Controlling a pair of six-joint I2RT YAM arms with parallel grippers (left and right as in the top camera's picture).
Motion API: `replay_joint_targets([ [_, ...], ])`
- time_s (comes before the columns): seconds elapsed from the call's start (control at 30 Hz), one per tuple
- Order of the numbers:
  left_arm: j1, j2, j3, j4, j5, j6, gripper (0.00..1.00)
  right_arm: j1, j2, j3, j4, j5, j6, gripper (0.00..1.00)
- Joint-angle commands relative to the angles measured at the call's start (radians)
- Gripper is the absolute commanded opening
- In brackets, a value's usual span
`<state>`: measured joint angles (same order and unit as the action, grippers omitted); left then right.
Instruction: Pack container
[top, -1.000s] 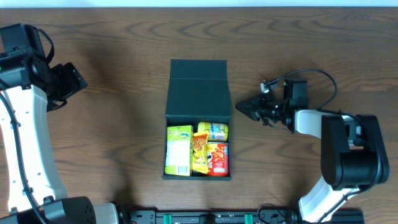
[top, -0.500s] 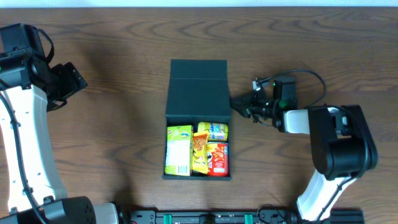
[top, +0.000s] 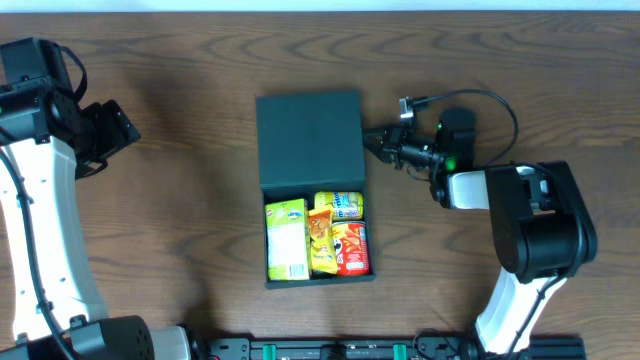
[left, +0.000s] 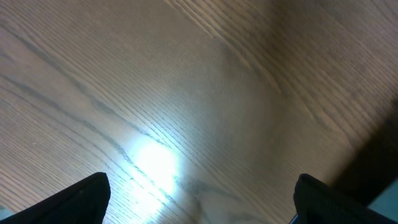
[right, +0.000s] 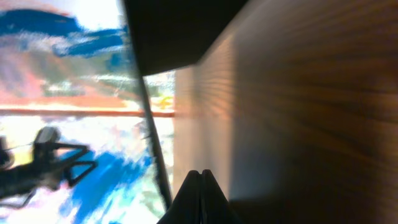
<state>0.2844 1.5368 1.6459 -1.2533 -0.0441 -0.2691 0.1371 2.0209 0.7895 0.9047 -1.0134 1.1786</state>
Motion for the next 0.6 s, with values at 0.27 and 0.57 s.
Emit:
replay_joint_targets([
  [0.27, 0.003, 0.0, -0.002, -0.003, 0.0, -0.001, 0.95, 0.052, -0.04, 0.015, 0.299, -0.133, 0.133, 0.01],
  [0.57, 0.003, 0.0, -0.002, -0.003, 0.0, -0.001, 0.95, 0.068, -0.251, 0.015, 0.31, -0.163, 0.134, 0.02],
])
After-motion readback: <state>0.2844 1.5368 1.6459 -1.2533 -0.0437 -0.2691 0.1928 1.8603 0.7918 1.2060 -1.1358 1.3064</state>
